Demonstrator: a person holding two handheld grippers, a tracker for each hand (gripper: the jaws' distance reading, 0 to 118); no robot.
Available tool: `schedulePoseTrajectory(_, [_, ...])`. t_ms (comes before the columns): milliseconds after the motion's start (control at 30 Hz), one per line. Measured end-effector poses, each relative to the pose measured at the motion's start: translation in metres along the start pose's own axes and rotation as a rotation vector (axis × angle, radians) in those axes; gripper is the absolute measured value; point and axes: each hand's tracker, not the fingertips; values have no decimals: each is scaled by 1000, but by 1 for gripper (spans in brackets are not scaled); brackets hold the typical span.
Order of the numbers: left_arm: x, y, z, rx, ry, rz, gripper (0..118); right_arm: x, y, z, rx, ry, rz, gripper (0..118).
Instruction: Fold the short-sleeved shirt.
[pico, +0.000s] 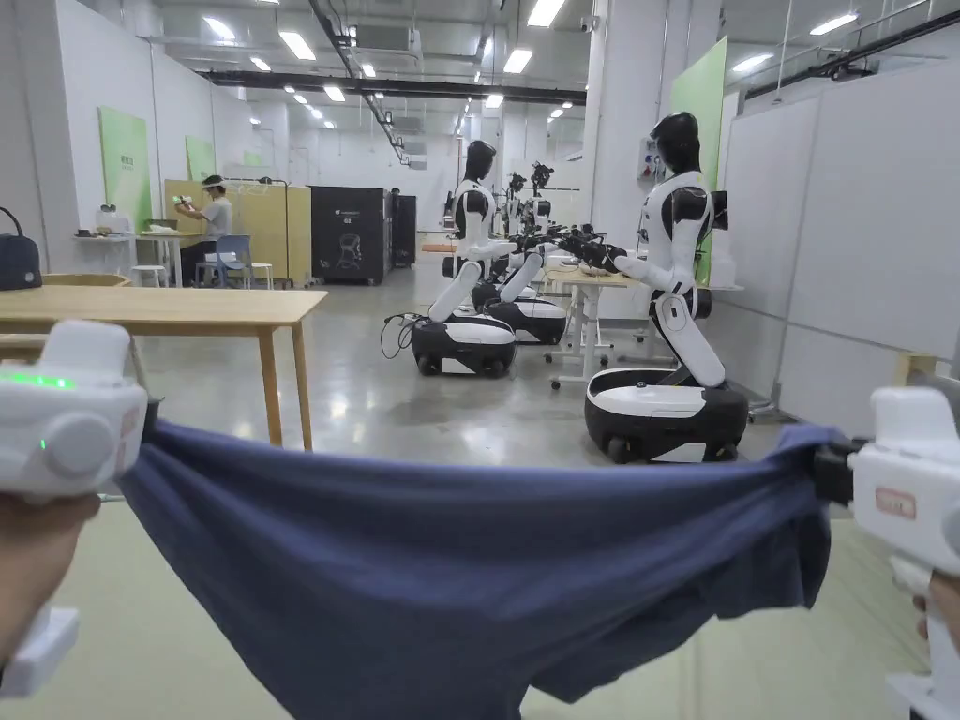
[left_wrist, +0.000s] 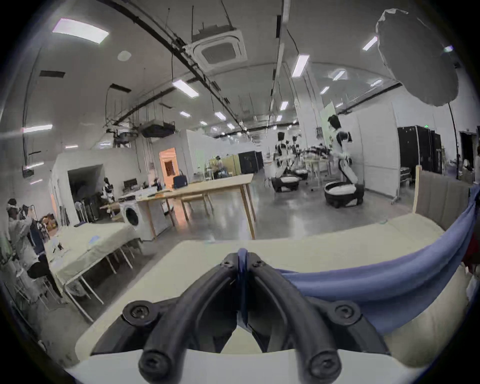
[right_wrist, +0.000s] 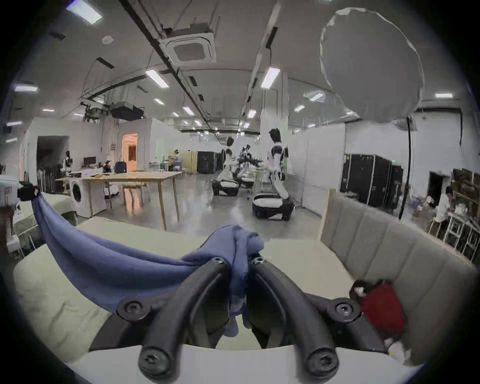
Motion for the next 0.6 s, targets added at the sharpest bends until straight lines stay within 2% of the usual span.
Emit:
schedulePoseTrajectory(200, [9, -42, 17, -50, -49, -33, 1, 10, -58, 2, -40, -14, -1, 12])
schedulePoseTrajectory(300, [0, -59, 52, -53, -103, -67, 1, 22, -73, 35, -39, 0, 8, 12])
schedulePoseTrajectory(400, [-14, -96, 96, -89, -173, -41, 1, 30, -99, 79, -54, 33, 14, 12])
schedulePoseTrajectory(500, [-28, -152, 134, -204, -230, -7, 3, 33, -142, 120, -173, 101, -10, 12])
schedulePoseTrajectory(600, [-42, -227, 158, -316, -266, 23, 4, 29, -201, 153, -293, 141, 52, 12])
